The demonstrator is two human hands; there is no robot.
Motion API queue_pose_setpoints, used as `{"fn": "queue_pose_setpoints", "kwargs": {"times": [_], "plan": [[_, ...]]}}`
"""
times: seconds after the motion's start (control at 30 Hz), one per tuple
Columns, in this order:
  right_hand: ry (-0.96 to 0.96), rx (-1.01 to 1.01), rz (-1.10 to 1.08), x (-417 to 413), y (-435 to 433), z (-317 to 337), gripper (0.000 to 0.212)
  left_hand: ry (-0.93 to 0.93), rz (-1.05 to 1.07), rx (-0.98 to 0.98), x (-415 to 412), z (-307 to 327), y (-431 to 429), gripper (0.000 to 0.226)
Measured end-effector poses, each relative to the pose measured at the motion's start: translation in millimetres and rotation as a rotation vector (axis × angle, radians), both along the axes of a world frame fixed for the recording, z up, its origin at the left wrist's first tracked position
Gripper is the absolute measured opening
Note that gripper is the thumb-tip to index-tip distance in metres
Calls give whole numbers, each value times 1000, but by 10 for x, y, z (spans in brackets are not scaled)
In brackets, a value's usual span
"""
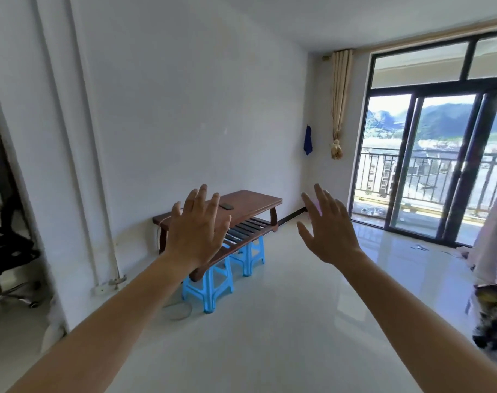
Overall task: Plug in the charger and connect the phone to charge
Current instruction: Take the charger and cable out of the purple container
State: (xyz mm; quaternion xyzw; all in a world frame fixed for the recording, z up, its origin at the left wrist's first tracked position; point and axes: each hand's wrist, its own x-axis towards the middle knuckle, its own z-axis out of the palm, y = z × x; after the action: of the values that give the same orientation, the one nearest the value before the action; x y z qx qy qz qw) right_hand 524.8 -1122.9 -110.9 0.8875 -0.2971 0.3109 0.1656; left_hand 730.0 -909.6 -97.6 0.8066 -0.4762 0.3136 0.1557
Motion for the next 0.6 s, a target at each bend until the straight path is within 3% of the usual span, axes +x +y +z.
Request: {"fn": "queue_pose_setpoints", "kwargs": {"times": [0.2,0.37,0.6], "plan": [[-18,0,-52,532,-1631,53,69,41,-101,38,776,111,-1944,64],[-64,17,-116,633,-3218,-282,67,28,-194,128,1057,-139,-3779,64],[-76,99,-176,1172,-5558,-560,68,47,-184,198,1665,-337,-6114,64]]}}
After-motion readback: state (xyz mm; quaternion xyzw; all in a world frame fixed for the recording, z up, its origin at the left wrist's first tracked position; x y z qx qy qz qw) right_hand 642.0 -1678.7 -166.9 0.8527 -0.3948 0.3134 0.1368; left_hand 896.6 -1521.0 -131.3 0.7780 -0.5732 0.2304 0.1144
